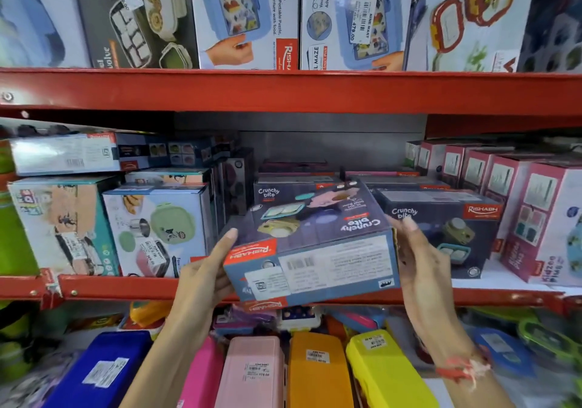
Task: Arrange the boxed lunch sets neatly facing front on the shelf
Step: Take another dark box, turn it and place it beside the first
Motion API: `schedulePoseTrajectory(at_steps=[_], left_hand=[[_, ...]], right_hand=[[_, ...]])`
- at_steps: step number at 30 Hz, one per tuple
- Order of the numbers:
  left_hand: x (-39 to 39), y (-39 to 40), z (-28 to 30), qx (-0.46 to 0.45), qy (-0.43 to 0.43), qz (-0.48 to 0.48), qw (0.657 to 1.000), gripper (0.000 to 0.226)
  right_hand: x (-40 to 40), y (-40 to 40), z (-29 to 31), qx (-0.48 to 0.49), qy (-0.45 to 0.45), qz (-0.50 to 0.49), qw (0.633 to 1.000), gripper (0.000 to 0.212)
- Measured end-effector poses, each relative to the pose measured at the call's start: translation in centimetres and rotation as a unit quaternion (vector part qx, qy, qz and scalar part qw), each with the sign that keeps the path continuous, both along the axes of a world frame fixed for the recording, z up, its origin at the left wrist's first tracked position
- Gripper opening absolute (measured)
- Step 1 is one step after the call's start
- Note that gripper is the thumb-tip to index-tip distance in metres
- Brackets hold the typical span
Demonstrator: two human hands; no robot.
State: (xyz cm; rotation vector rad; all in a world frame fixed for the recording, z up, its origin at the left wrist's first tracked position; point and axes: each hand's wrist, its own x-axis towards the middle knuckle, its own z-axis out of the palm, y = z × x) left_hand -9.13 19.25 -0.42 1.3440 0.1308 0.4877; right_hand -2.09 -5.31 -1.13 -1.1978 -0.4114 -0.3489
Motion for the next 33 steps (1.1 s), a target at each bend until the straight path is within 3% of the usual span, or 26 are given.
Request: schedulePoseTrajectory(at_steps=[4,7,9,11,14,15,18,21,23,25,29,33], left_hand=[[0.1,0.7,-1.0,0.031,-0.017,-0.066,0.997,0.026],[0.2,1.3,-1.5,0.031,-0.017,-0.083,0.996,0.032],[0.2,1.5,-1.8,0.02,-0.023,-0.099,0.995,0.052],[0.2,1.6,-1.8,0.01,-0.02,-0.106,0.994,0.071],[0.3,1.2,-1.8,0.021,-0.007,-0.062,0.998,0.045],[0.3,1.0,-1.7,0.071,0.005,-0.027,0.997,0.04],[0.0,0.4,-0.4,0.246,-0.013,0.053,0.968,0.056],[-0.1,0.4,2.2,0.432,-0.049,0.133,0.891,0.086],[0.3,0.7,4.4,0.495,-0.075,0.156,0.851,0.1],[0.6,1.0,6.3,0.491,-0.091,0.115,0.859,0.108],[1.0,1.9,7.9,0.33,-0.061,-0.033,0.941,0.117],[0.6,2.4,7.7,0.329,-0.03,-0.117,0.937,0.104]], right_hand=[[0.2,-0.3,0.5,-0.018,-0.01,0.031,0.999,0.04],[0.2,-0.3,1.1,-0.038,-0.001,0.064,0.997,0.071],[0.2,-0.2,1.4,-0.067,0.009,0.096,0.993,0.084],[0.2,-0.2,1.7,-0.099,0.013,0.127,0.987,0.083],[0.5,-0.1,2.1,-0.167,-0.016,0.113,0.979,0.072],[0.7,-0.1,2.4,-0.186,-0.037,0.097,0.977,0.073],[1.3,-0.4,4.0,-0.198,-0.089,0.068,0.974,0.08],[1.8,-0.5,6.7,-0.22,-0.117,0.065,0.966,0.089],[2.1,-0.4,8.3,-0.234,-0.133,0.077,0.96,0.089],[2.4,0.0,9.5,-0.255,-0.144,0.103,0.951,0.09],[2.7,0.7,10.5,-0.295,-0.135,0.165,0.932,0.086],[2.7,1.0,11.4,-0.335,-0.13,0.22,0.907,0.086]])
